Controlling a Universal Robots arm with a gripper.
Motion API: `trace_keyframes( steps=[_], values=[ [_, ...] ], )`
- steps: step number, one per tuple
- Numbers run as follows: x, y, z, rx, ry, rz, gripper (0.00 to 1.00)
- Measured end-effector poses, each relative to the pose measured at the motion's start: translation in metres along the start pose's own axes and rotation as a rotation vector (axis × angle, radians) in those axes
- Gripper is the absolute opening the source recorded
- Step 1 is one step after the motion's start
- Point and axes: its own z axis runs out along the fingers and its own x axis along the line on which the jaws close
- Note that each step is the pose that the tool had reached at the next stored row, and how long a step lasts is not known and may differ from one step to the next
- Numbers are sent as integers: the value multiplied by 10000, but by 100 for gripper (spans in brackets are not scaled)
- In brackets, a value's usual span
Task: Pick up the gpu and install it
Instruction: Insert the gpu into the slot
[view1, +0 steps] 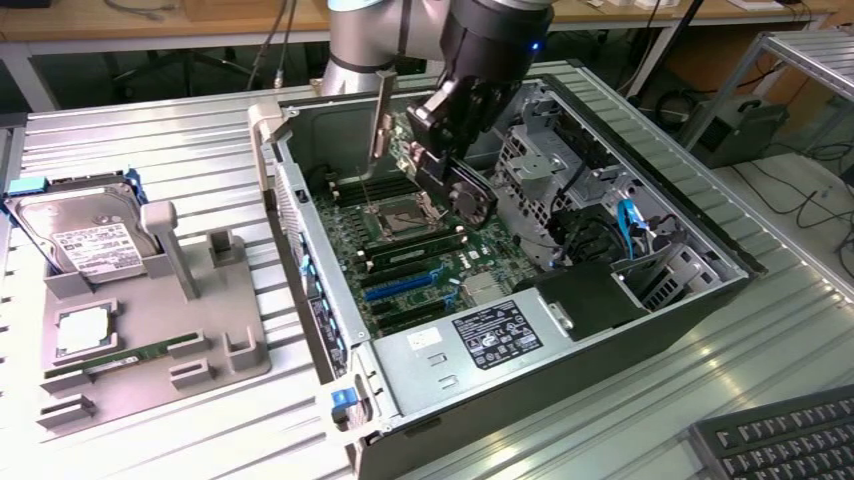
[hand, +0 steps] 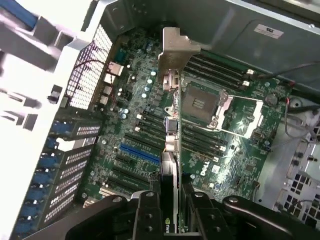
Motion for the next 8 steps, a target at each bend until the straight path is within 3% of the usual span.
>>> trace_keyframes(
  steps=[8],
  values=[
    [-1, -5, 54, 42, 146, -1736, 26]
  ],
)
